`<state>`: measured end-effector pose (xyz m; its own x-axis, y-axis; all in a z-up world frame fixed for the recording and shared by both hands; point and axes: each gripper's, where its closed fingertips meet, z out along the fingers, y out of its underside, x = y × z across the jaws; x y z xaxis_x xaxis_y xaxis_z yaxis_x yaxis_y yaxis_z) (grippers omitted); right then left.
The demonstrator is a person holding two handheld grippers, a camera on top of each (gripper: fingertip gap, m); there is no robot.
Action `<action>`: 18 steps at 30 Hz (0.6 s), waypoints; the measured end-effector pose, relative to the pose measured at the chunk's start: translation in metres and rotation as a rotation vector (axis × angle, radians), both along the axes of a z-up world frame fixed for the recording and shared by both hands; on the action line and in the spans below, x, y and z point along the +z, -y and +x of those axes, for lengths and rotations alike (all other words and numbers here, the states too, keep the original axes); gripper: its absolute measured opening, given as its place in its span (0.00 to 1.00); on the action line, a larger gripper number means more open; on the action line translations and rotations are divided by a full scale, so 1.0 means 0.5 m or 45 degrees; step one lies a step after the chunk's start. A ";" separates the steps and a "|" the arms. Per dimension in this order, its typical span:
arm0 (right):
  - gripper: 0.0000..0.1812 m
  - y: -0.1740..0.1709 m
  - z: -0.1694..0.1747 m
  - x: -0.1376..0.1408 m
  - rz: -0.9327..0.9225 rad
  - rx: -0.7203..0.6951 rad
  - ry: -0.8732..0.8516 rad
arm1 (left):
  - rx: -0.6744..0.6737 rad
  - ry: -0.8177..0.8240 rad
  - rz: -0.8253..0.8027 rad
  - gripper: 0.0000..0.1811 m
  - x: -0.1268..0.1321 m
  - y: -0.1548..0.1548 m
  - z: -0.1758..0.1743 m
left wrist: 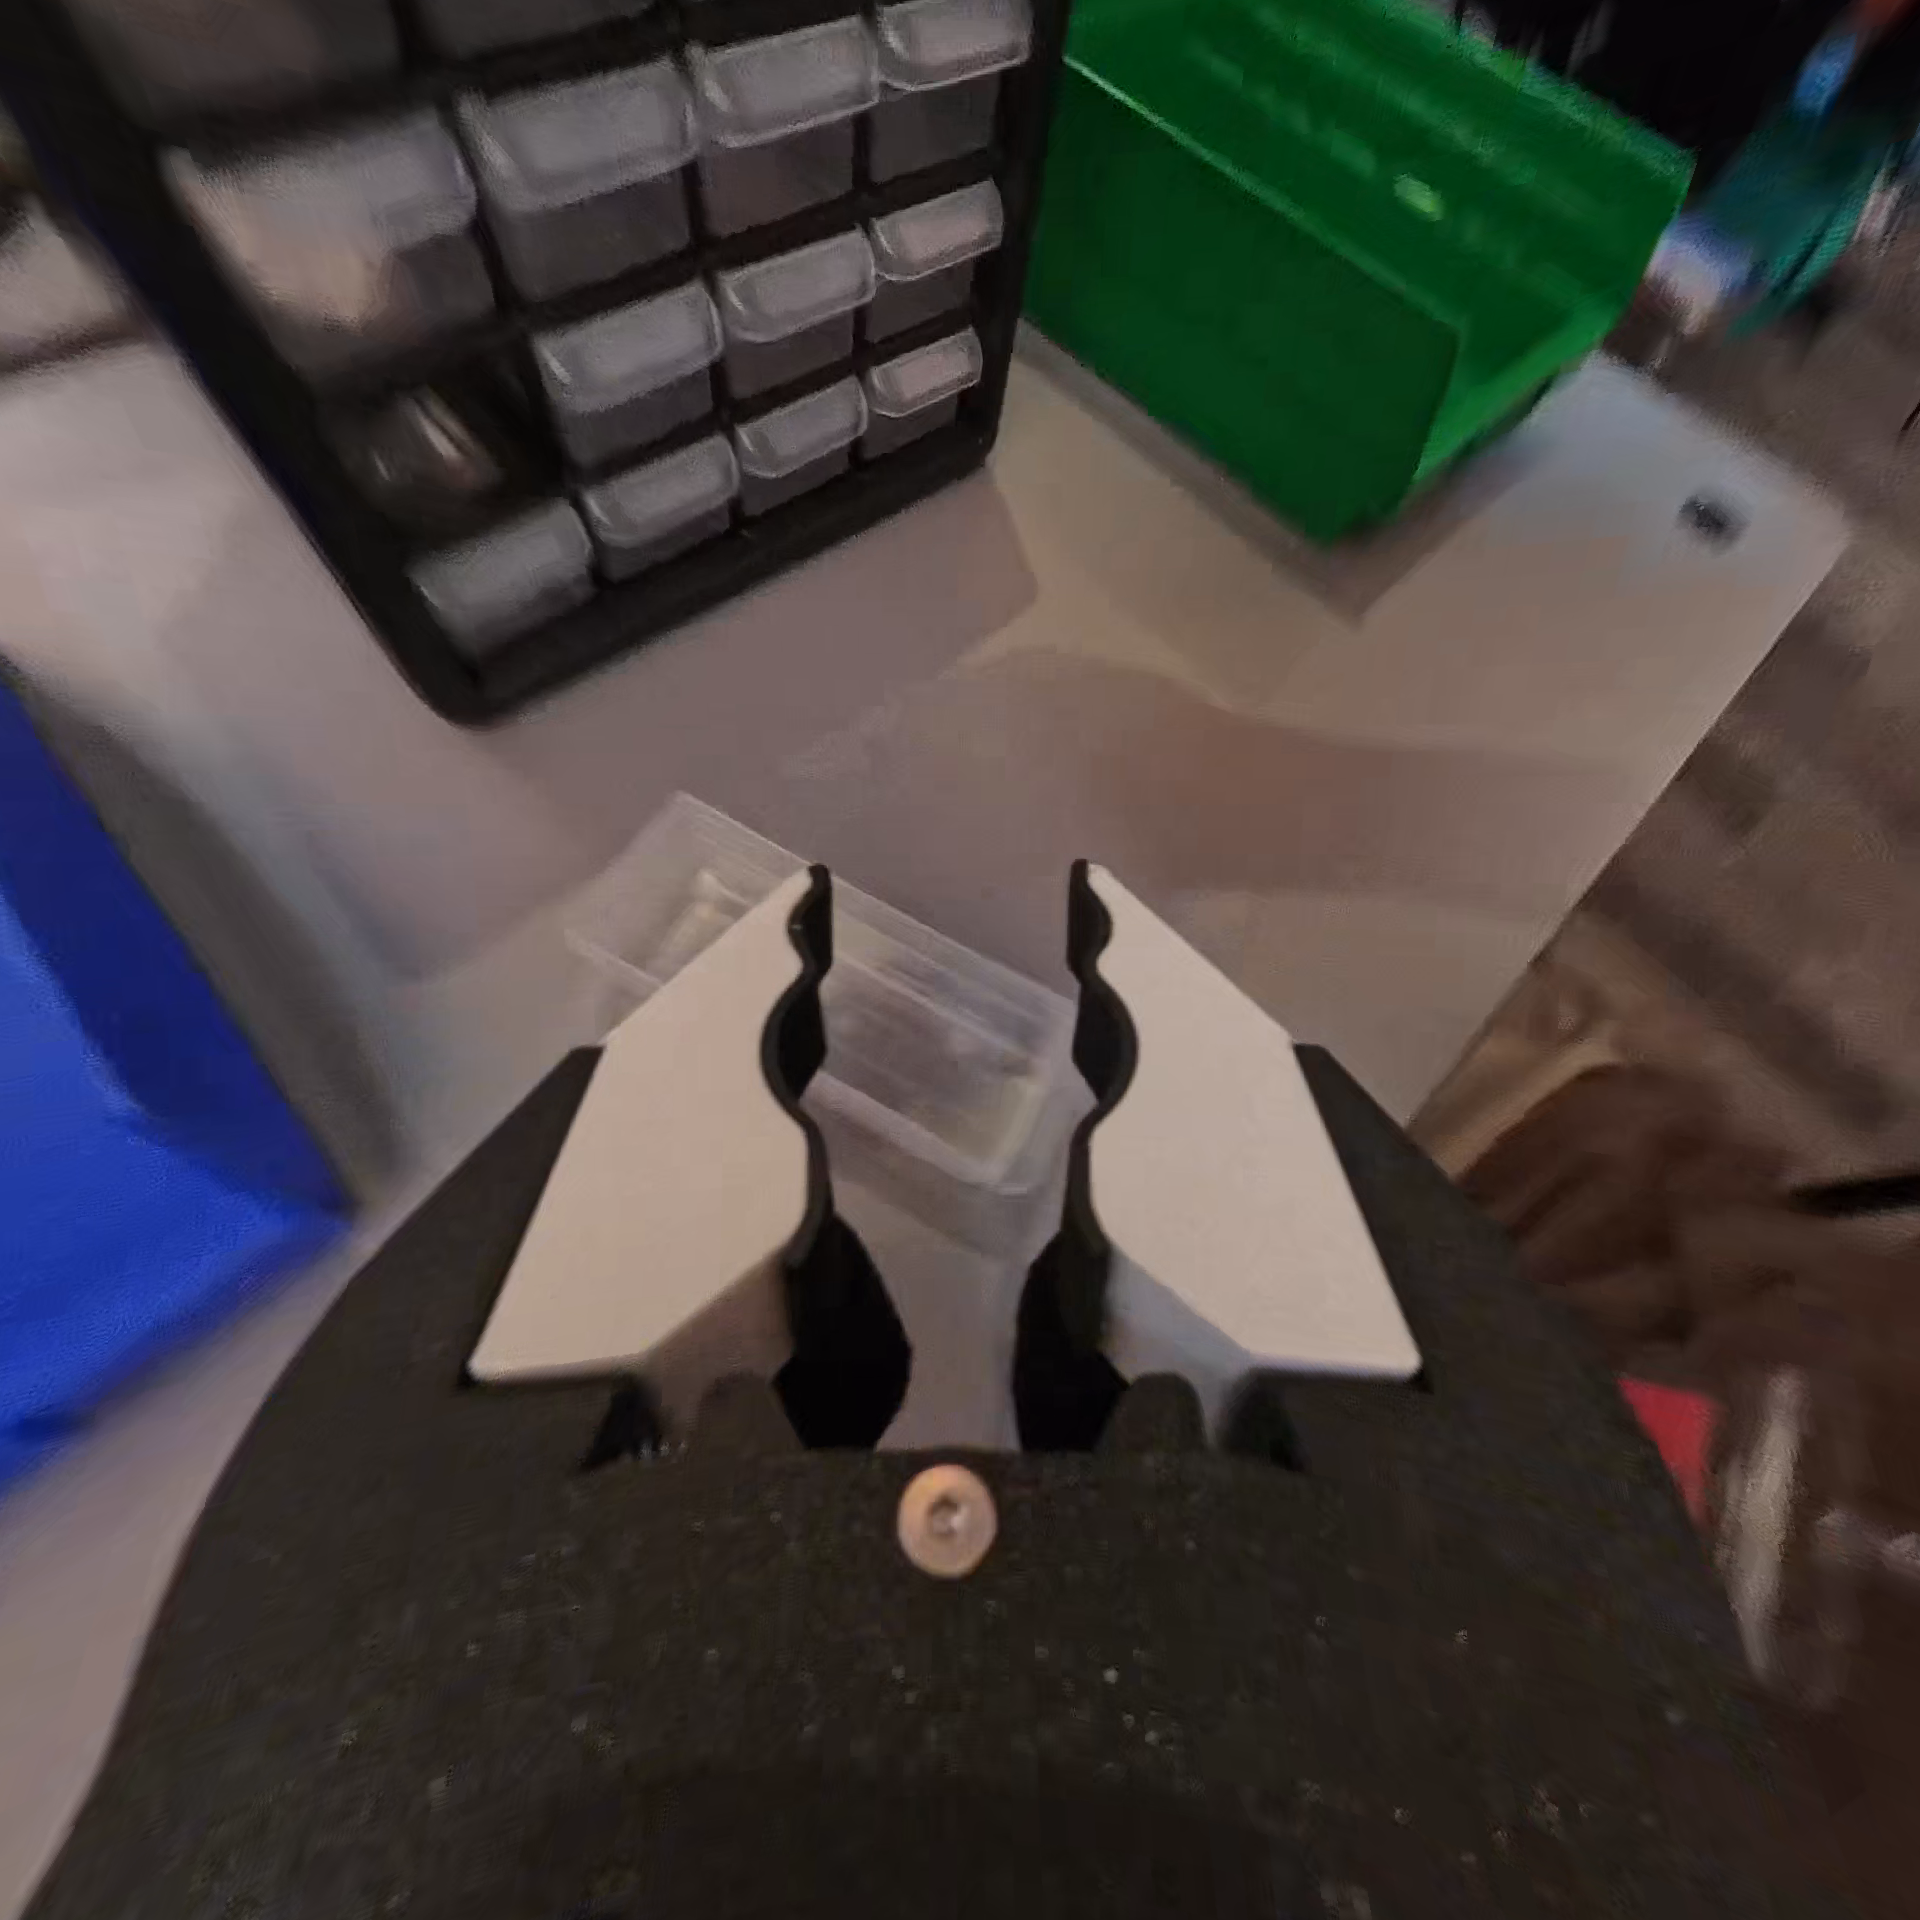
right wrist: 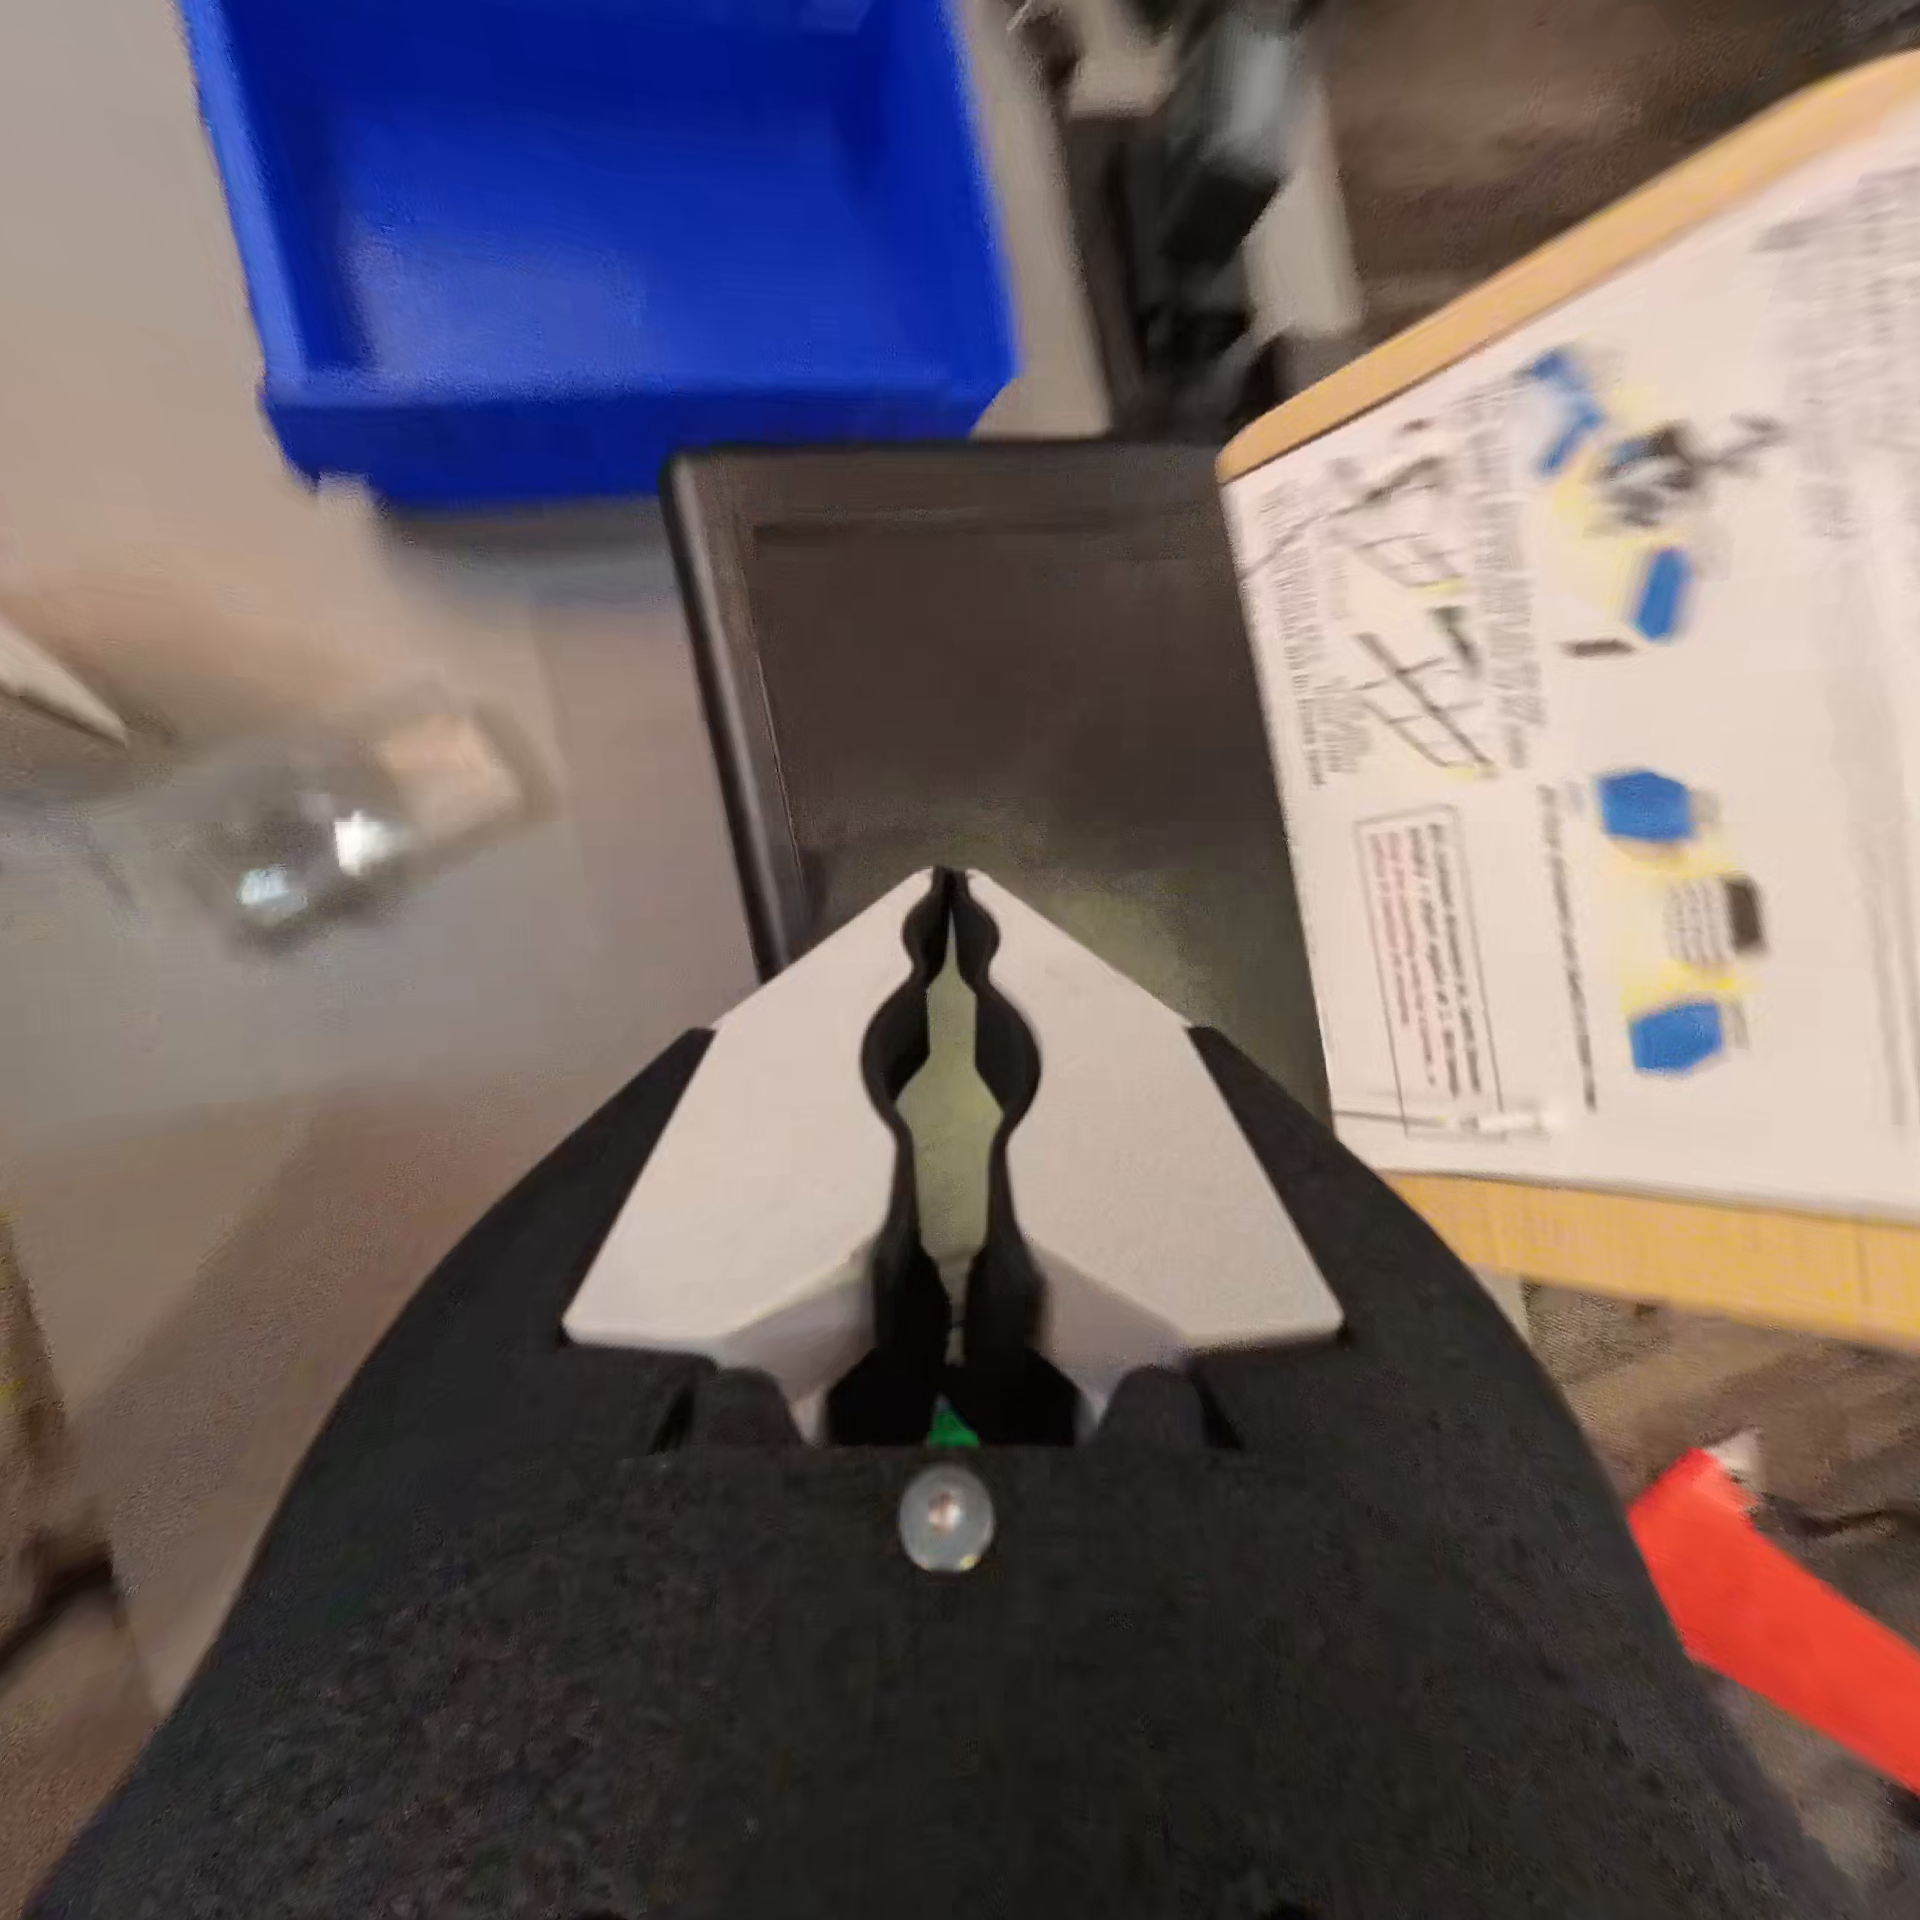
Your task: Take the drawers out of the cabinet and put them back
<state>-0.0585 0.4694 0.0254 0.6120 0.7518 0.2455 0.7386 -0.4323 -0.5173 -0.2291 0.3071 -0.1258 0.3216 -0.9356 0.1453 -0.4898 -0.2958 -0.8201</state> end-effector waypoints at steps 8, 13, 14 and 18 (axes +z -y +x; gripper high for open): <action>0.00 -0.067 -0.005 -0.083 -0.447 0.173 0.293 | 0.518 -0.142 0.089 0.48 -0.121 0.050 -0.021; 0.00 -0.058 -0.003 -0.120 -0.478 0.130 0.305 | 0.594 -0.213 0.067 0.60 -0.158 0.059 -0.013; 0.00 -0.062 -0.005 -0.119 -0.459 0.118 0.286 | 0.577 -0.199 0.050 0.61 -0.158 0.064 -0.002; 0.00 -0.064 0.002 -0.123 -0.447 0.043 0.249 | 0.598 -0.195 0.081 0.61 -0.154 0.050 0.020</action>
